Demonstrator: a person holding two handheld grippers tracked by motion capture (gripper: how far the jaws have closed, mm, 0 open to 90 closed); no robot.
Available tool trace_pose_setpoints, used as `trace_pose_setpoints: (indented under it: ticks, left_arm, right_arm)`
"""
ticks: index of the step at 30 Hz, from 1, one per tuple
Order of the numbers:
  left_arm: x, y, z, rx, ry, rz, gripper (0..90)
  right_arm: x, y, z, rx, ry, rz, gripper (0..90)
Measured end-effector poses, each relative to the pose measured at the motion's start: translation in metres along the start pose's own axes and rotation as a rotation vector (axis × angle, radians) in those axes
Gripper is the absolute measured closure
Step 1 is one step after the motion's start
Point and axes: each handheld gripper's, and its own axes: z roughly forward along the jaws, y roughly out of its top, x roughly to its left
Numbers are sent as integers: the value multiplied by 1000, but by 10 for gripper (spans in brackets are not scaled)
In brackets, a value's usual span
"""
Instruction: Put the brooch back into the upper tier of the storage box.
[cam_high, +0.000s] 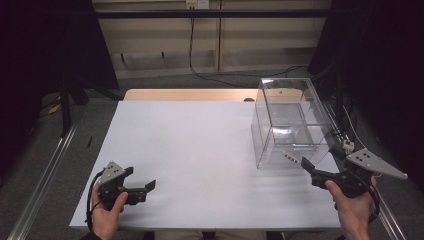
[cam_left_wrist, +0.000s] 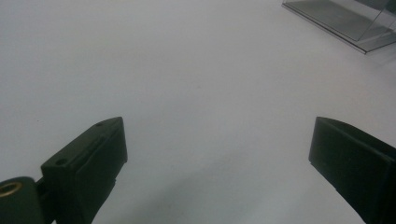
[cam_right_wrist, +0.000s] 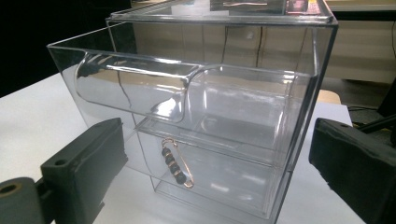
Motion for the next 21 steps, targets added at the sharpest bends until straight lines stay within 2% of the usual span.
trace_pose_setpoints:
  ticks: [10, 21]
  left_arm:
    - [0, 0, 1, -1, -2, -1, 39]
    - [-1, 0, 1, -2, -4, 0, 39]
  right_arm:
    - [2, -20, 10, 60, 14, 8, 38]
    - [1, -37, 14, 104, -4, 16, 49]
